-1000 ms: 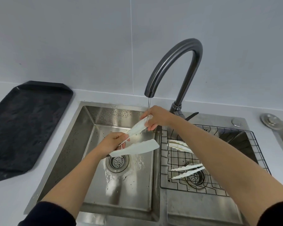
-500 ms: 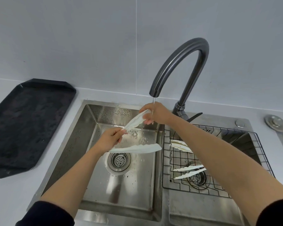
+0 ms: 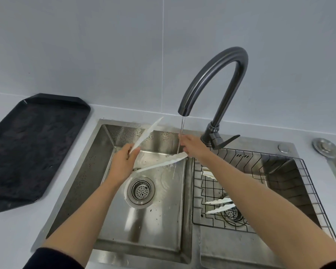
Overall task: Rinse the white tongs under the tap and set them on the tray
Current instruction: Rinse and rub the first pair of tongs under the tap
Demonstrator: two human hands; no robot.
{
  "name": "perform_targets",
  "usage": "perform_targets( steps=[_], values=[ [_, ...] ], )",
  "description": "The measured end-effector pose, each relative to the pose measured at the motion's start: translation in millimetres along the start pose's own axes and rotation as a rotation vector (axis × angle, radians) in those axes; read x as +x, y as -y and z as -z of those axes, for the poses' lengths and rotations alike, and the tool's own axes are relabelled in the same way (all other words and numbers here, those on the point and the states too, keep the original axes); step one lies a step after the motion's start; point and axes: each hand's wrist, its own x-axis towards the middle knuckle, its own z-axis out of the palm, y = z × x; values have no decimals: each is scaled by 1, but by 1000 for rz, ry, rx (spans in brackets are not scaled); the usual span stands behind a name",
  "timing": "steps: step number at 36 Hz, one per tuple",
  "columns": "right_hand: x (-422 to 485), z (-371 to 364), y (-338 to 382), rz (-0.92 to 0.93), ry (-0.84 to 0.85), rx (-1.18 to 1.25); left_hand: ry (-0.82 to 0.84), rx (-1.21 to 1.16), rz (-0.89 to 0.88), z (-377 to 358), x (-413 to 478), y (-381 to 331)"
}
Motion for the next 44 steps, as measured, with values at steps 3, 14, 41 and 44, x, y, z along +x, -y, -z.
perform_targets(
  steps=[3, 14, 41, 44],
  values=[
    [-2, -6, -7, -174, 48, 152, -14, 11, -16, -1, -8, -3],
    [-11, -8, -1, -130, 30, 322, 108, -180, 69, 2, -21, -14],
    [-16, -5, 8, -151, 293, 46, 94, -433, 182, 20, -13, -21],
    [-16, 0, 9, -144, 332, 46, 82, -438, 187, 20, -11, -21]
  ],
)
